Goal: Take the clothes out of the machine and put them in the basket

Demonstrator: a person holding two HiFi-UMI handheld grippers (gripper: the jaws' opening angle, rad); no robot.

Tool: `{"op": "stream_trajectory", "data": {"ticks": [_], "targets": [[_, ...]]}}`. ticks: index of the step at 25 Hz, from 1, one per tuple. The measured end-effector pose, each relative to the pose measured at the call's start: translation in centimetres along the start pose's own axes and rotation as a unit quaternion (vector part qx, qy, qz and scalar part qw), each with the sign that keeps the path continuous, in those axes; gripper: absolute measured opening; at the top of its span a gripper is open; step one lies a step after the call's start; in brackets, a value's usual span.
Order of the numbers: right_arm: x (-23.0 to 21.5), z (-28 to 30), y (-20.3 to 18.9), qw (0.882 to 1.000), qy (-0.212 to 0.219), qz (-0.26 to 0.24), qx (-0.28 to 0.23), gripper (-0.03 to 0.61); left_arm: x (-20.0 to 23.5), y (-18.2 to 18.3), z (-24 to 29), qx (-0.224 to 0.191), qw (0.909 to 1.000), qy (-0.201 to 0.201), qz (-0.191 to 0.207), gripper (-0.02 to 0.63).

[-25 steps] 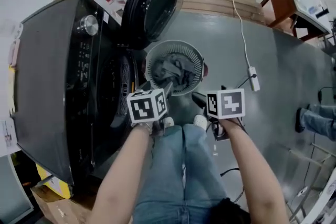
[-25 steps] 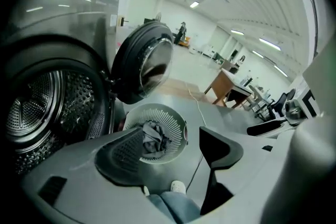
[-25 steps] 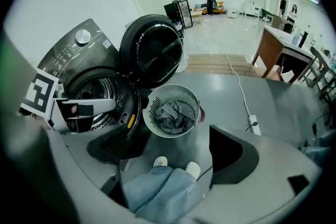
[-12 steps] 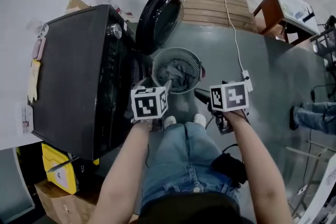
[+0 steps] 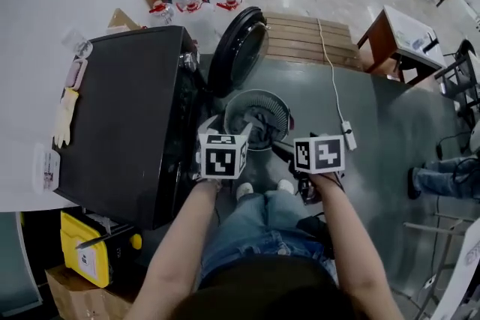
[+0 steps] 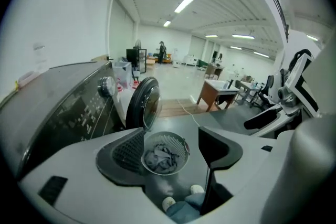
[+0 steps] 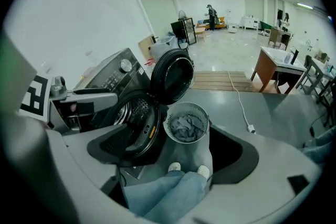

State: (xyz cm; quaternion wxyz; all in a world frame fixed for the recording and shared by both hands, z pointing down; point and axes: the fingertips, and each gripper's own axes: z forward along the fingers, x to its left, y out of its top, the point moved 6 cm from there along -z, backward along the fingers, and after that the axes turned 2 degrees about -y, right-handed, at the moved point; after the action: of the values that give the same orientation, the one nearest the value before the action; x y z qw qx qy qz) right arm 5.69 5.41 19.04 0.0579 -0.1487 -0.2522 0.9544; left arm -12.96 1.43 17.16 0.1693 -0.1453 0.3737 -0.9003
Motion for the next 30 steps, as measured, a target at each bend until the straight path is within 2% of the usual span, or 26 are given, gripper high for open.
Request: {"op": "stream_trajectory", "data": {"ticks": [4, 11, 15, 20, 25, 30], "targets": [[0.8, -1.4, 0.0, 0.999, 0.020, 0.024, -0.031, 0.485, 0.0, 0.5, -1.5, -0.022, 0.9997, 0.002, 0.007, 0.322], [1.3, -4.0, 1.1, 0.997, 0.029, -0.019, -0.074, 0.476, -0.7, 1.0, -4.0, -0.068, 0.9972, 0.030, 0.005, 0.322], [0.1, -7.0, 0.6, 0.992, 0.046, -0.041, -0.110, 0.474, -2.7, 0.6, -5.8, -0.093, 0.9939, 0.054, -0.024, 0.322], [-1.9, -11.5, -2.1, 0.988, 0.061, -0.075, -0.125, 0.474, -7.0, -1.1, -9.1, -0.115, 0.9884, 0.083, -0.055, 0.322], [-3.7, -15.3, -4.2, 0.981, 0.074, -0.108, -0.143, 0.472, -11.9, -2.1, -12.7, -0.136, 0.9848, 0.106, -0.024, 0.322], [-4.1, -18.2, -5.5, 0.969, 0.079, -0.156, -0.173, 0.471, -15.0, -3.0, -16.0, -0.167, 0.9762, 0.138, 0.007, 0.322]]}}
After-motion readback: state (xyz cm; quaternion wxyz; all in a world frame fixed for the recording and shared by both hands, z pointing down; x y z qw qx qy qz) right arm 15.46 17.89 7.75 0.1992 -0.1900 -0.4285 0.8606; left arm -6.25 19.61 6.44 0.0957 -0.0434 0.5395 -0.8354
